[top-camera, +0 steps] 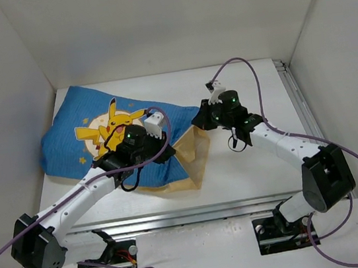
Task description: Put the pillow into the pillowcase
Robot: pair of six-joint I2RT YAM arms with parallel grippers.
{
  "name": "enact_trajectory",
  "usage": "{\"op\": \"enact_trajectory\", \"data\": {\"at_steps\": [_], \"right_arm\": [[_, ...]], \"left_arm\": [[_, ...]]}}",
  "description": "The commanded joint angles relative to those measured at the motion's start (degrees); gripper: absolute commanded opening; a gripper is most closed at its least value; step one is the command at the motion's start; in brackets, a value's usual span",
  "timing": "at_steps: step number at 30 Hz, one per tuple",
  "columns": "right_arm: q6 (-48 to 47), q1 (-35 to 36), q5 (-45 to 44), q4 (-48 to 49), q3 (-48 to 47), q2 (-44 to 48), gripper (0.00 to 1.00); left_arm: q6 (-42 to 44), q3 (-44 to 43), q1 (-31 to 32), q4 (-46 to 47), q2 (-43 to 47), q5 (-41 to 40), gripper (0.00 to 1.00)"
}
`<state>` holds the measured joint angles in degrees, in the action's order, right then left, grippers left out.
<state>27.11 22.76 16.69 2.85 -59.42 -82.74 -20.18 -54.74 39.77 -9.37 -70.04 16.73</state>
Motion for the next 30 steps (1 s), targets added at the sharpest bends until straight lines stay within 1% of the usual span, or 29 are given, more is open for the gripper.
{"op": "enact_trajectory", "data": {"at_steps": [1, 3, 4, 6, 7, 8, 9, 11, 13, 14, 15, 16, 17, 18, 19, 20, 21, 25, 28, 30], "right_arm": [[-2.51, -2.64, -5.35, 2.51, -0.09, 0.21, 0.05], [-2.07, -2.99, -5.7, 1.55, 2.18, 1.26, 0.14], [-1.11, -3.16, -6.05, 1.37, 3.16, 1.79, 0.29], [-0.14, -3.86, -6.66, 0.76, 6.66, 4.24, 0.44], [0.65, -4.13, -6.67, 0.4, 7.81, 5.21, 0.54], [1.09, -4.48, -6.41, 0.31, 8.96, 6.44, 0.57], [2.06, -5.27, -4.49, -0.12, 11.32, 9.15, 0.63], [3.2, -5.8, -0.71, 0.05, 15.01, 13.45, 0.67], [7.06, -5.63, 4.65, 2.23, 18.44, 16.02, 0.68], [9.25, -5.8, 6.84, 7.2, 22.55, 18.12, 0.69], [14.15, -5.71, 10.52, 10.74, 24.59, 18.66, 0.69], [16.54, -5.63, 12.21, 14.51, 26.44, 18.75, 0.69], [19.09, -5.36, 13.1, 21.68, 29.5, 18.15, 0.69], [22.95, -4.67, 13.98, 24.63, 30.41, 17.27, 0.69], [24.46, -4.48, 14.25, 27.01, 30.76, 16.3, 0.68], [25.61, -2.74, 14.34, 29.47, 30.42, 14.38, 0.68], [27.62, -1.85, 13.99, 30.27, 29.98, 13.4, 0.71], [34.05, 3.15, 12.06, 36.16, 28.83, 9.18, 0.72], [37.65, 5.71, 10.21, 40.38, 28.39, 5.5, 0.7], [39.85, 6.94, 7.84, 42.76, 28.57, 4.87, 0.66]], "left_arm": [[-2.4, -0.28, -2.05, 3.82, 0.35, 6.73, 0.0], [-2.75, -0.02, -2.93, 4.62, -0.44, 8.31, 0.0], [-2.84, 0.16, -3.55, 5.66, -0.71, 8.58, 0.0], [-3.02, 0.33, -4.17, 6.64, -1.41, 9.72, 0.0], [-3.37, 0.42, -4.96, 7.34, -1.59, 9.98, 0.0], [-3.54, 0.42, -4.96, 7.87, -1.85, 11.12, 0.0], [-3.55, 0.69, -5.66, 8.22, -2.03, 11.65, 0.0], [-3.9, 0.86, -6.28, 8.75, -2.2, 12.36, 0.0], [-4.07, 1.3, -7.33, 8.92, -2.12, 12.71, 0.0], [-4.16, 1.56, -7.34, 8.93, -2.12, 13.06, 0.0], [-4.33, 2.09, -7.34, 10.93, -2.12, 13.41, 0.0], [-4.6, 2.27, -7.86, 11.38, -2.12, 13.94, 0.0], [-4.69, 2.27, -7.86, 11.74, -2.29, 14.2, 0.0], [-4.86, 2.44, -7.86, 12.35, -2.29, 14.47, 0.0], [-5.04, 2.36, -8.47, 12.44, -2.47, 14.73, 0.0], [-5.13, 2.36, -8.48, 12.62, -2.64, 14.73, 0.0], [-5.13, 2.36, -8.48, 12.97, -2.56, 14.82, 0.0], [-5.3, 2.53, -9.0, 13.58, -2.47, 14.65, 0.0], [-5.3, 2.62, -9.01, 14.37, -2.47, 15.08, 0.0], [-5.39, 2.88, -9.01, 14.81, -2.47, 15.69, 0.0]]}}
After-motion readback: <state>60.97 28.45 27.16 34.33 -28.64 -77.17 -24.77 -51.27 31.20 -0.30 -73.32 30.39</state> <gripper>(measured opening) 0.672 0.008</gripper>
